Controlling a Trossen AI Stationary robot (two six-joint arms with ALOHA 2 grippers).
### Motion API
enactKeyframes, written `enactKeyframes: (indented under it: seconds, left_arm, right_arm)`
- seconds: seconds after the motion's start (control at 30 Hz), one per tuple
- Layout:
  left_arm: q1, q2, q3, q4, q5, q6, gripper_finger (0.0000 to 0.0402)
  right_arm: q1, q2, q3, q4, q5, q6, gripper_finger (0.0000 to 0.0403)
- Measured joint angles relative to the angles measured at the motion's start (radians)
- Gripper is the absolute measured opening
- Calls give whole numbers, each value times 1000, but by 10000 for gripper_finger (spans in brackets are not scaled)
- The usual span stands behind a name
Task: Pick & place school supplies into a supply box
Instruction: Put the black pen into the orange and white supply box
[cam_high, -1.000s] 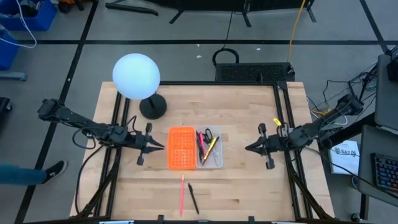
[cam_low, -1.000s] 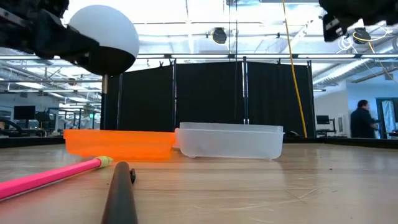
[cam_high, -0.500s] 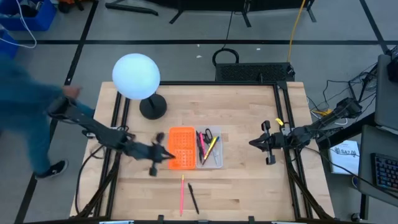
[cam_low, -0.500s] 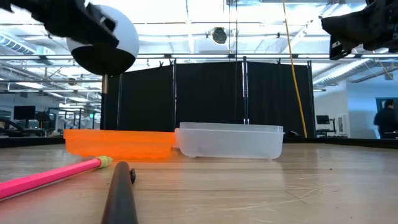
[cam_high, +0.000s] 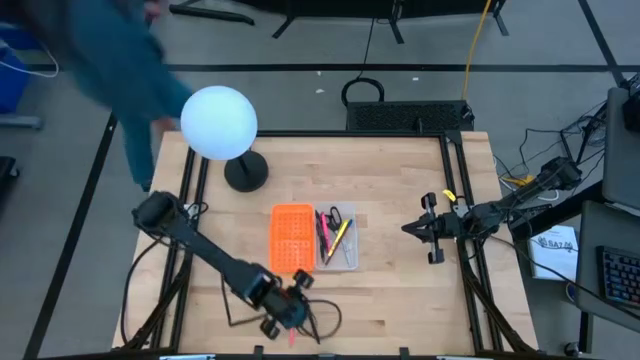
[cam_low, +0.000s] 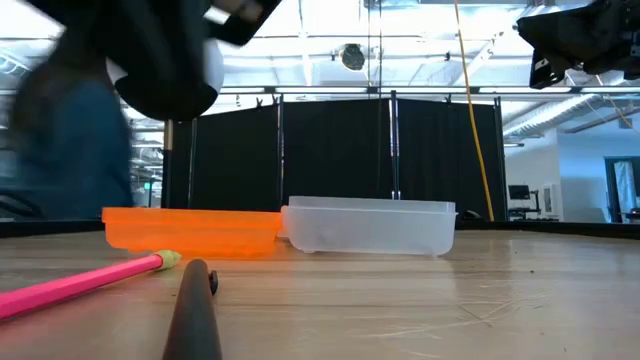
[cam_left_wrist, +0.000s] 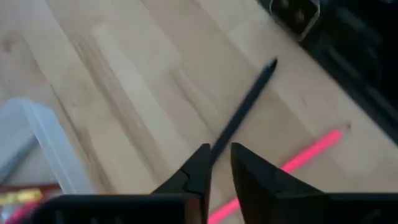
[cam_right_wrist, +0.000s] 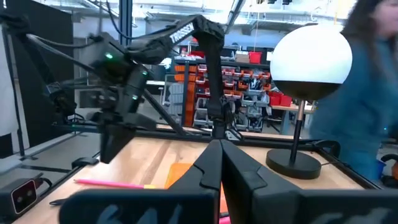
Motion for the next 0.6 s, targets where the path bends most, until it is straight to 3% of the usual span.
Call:
enactKeyframes:
  seconds: [0.23, 0.6]
  left_arm:
    - [-19, 107, 179, -98, -22, 65, 135]
    - [-12, 209, 195, -96, 61, 216, 170]
  right_arm:
    - [0, 0, 0, 0, 0, 40, 0]
    - [0, 10, -1, -2, 0, 79, 0]
